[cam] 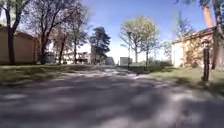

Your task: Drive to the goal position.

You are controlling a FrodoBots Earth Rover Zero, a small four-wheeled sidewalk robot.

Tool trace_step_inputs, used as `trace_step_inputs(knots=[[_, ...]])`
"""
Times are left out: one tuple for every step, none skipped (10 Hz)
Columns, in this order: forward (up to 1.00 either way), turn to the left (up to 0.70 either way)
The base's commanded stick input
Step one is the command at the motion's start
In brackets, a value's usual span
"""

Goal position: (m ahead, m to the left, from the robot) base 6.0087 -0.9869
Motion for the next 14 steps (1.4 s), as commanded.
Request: trace_step_inputs(knots=[[1.0,0.0],[1.0,0.0],[1.0,0.0],[1.0,0.0],[1.0,0.0],[1.0,0.0],[1.0,0.0],[1.0,0.0],[1.0,0.0],[1.0,0.0],[1.0,0.0],[1.0,0.0],[1.0,0.0],[1.0,0.0]])
